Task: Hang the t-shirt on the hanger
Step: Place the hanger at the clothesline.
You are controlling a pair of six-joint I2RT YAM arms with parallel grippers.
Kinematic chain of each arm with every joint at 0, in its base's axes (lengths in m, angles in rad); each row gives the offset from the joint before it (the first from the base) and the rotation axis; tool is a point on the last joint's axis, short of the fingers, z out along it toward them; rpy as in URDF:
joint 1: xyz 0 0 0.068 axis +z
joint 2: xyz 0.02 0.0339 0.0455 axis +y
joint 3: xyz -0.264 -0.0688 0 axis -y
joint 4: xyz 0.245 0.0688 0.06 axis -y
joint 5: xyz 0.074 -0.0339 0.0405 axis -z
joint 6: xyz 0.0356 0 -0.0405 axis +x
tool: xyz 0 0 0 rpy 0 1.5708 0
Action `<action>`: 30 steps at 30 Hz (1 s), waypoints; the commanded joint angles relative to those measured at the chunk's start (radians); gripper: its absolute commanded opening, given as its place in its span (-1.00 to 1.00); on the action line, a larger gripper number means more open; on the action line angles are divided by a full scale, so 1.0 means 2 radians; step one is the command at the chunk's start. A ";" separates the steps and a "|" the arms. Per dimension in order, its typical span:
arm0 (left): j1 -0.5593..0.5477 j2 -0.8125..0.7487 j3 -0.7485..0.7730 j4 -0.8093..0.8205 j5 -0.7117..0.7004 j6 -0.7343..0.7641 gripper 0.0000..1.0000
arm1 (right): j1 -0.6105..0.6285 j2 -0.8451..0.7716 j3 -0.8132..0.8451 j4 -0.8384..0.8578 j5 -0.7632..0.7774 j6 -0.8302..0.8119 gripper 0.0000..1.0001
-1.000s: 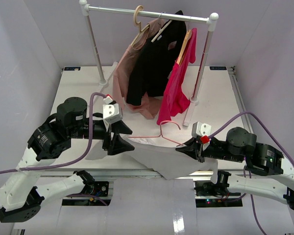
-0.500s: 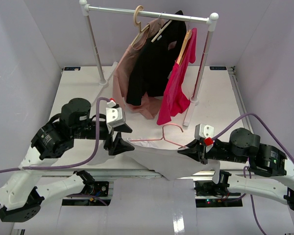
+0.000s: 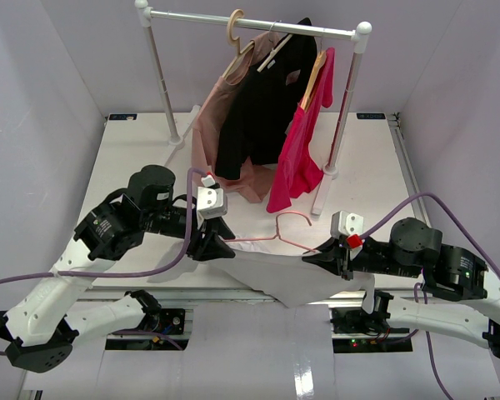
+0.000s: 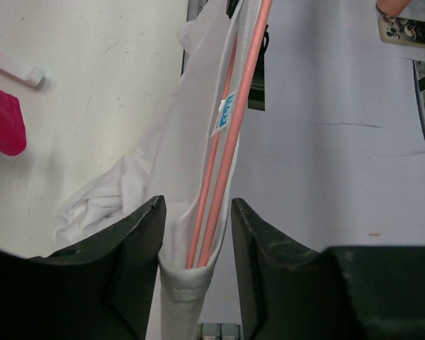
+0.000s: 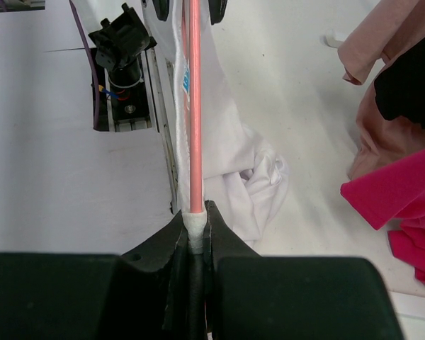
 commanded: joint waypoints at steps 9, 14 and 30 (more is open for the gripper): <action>0.001 -0.009 -0.037 0.047 0.044 -0.007 -1.00 | 0.000 0.008 0.008 0.045 0.000 0.000 -0.84; 0.001 -0.027 -0.062 0.039 -0.021 -0.026 -1.00 | 0.001 0.003 0.007 0.044 0.020 0.006 -0.11; 0.001 -0.064 -0.103 -0.019 -0.284 -0.154 -1.00 | 0.000 -0.057 0.044 0.040 0.122 0.024 0.49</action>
